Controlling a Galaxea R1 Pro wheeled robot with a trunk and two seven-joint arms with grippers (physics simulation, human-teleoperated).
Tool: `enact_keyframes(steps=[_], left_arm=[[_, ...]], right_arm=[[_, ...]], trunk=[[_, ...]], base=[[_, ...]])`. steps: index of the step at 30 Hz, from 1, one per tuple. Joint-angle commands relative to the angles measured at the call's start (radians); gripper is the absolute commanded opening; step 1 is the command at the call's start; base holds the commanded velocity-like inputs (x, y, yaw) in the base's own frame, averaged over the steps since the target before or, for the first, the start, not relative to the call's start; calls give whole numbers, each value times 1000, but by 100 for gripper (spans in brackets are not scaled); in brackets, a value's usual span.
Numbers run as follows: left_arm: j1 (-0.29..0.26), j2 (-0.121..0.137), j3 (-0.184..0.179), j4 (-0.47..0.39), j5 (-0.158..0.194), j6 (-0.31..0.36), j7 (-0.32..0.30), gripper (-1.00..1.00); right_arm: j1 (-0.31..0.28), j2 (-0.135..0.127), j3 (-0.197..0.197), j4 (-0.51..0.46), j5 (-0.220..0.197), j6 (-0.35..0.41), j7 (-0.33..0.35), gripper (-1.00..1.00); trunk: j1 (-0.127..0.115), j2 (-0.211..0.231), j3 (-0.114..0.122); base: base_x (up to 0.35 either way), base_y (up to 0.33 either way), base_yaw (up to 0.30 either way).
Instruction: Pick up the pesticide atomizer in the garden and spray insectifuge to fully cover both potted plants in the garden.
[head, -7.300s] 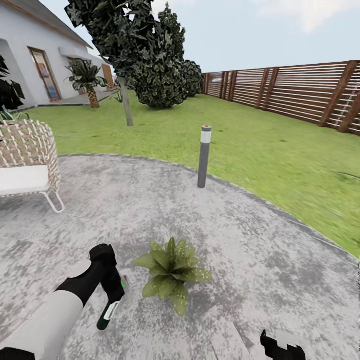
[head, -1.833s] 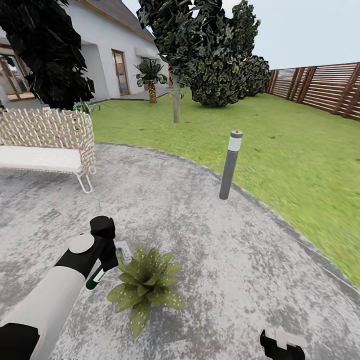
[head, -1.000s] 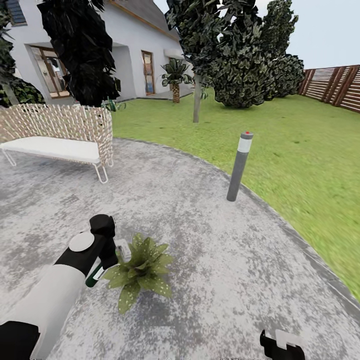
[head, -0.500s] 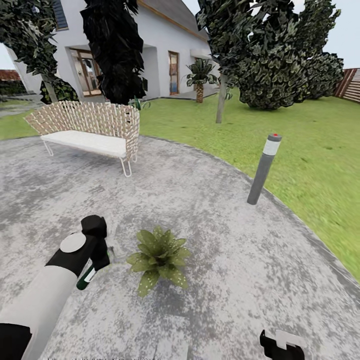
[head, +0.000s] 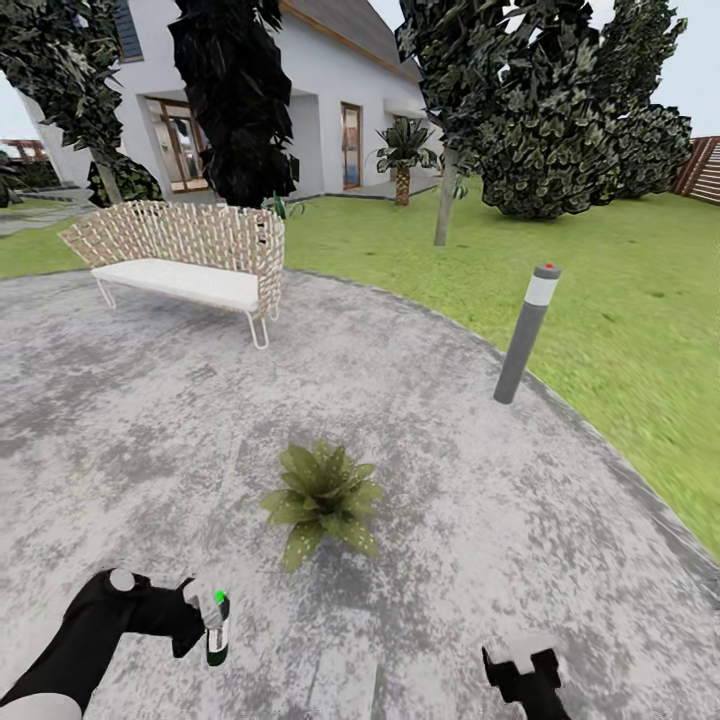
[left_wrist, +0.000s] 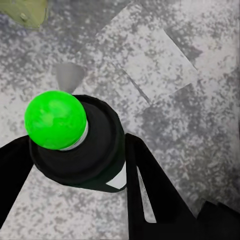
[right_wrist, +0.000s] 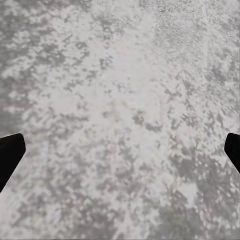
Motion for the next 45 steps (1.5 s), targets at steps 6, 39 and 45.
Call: enact_keyframes(steps=[6,39,45], left_arm=[[5,3,39,92,-8,-61,-13,-100],[-8,-165,-351,91,-7,-109,104,-100],[-8,-187,-350,87,-5,-121,233,-100]], right_arm=[[0,-65,14,-276,169,17,541,100],[-4,173,16,-616,296,120,1056,-100],[-4,186,16,-617,296,121,1056,-100]], trunk=[[-1,0,-1],[-1,0,-1],[-1,0,-1]], base=[[-339,0,0],[-27,0,0],[0,0,0]])
